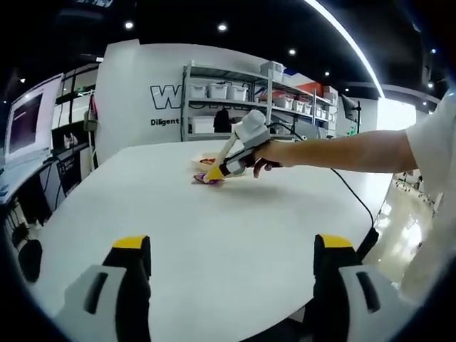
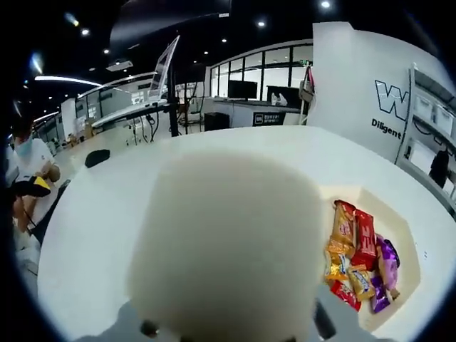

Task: Place the target food into the container with the food tongs after gripping and lifting it, then release it inside without dropping or visibly crushing the food.

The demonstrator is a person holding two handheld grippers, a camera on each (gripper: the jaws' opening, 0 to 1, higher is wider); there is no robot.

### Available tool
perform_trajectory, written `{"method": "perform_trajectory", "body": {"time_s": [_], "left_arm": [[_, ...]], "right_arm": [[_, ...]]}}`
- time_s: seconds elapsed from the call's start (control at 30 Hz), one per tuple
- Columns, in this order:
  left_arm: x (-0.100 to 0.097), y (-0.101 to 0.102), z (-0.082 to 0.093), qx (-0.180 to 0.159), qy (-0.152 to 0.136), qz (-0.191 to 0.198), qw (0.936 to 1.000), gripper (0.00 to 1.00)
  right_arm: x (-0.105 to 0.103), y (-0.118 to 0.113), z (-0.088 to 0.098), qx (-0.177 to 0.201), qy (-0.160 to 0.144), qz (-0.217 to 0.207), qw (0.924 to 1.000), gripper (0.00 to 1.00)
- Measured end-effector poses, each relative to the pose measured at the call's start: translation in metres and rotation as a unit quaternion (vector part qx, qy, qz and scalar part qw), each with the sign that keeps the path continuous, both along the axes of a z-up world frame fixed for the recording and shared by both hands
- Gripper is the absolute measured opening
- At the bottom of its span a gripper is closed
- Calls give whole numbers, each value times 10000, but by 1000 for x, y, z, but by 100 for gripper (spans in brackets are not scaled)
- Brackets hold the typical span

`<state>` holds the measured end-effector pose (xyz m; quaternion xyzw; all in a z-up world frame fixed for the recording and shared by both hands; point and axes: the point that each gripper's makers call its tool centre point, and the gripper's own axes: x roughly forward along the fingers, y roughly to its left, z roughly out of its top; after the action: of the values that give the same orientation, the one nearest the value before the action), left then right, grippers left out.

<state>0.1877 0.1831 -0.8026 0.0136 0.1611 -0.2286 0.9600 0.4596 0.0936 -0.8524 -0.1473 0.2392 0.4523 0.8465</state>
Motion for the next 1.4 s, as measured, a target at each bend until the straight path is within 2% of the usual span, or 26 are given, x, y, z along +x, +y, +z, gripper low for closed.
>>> {"method": "perform_trajectory", "body": {"time_s": [0.23,0.4,0.67,0.77,1.1,1.4], "left_arm": [[0,-2,2,-27,-32,-15,10000,93],[0,-5,2,-43,-40,-36,10000,94],[-1,-12,7,-58,-83,-115,9999,94],[-1,-14,9,-77,-100,-132,9998,94],[1,-19,10,-48,-103,-186,9998,94],[5,-21,8,-52,-75,-195,9998,93]], "right_arm": [[-8,-1,17,121,-38,50,9999,12],[-12,-5,33,162,-178,84,9997,12],[-14,-24,59,201,-361,-54,9991,12],[-7,-37,65,215,-412,-144,9988,12],[1,-53,75,266,-431,-365,9980,12],[8,-63,70,272,-406,-504,9975,12]]}}
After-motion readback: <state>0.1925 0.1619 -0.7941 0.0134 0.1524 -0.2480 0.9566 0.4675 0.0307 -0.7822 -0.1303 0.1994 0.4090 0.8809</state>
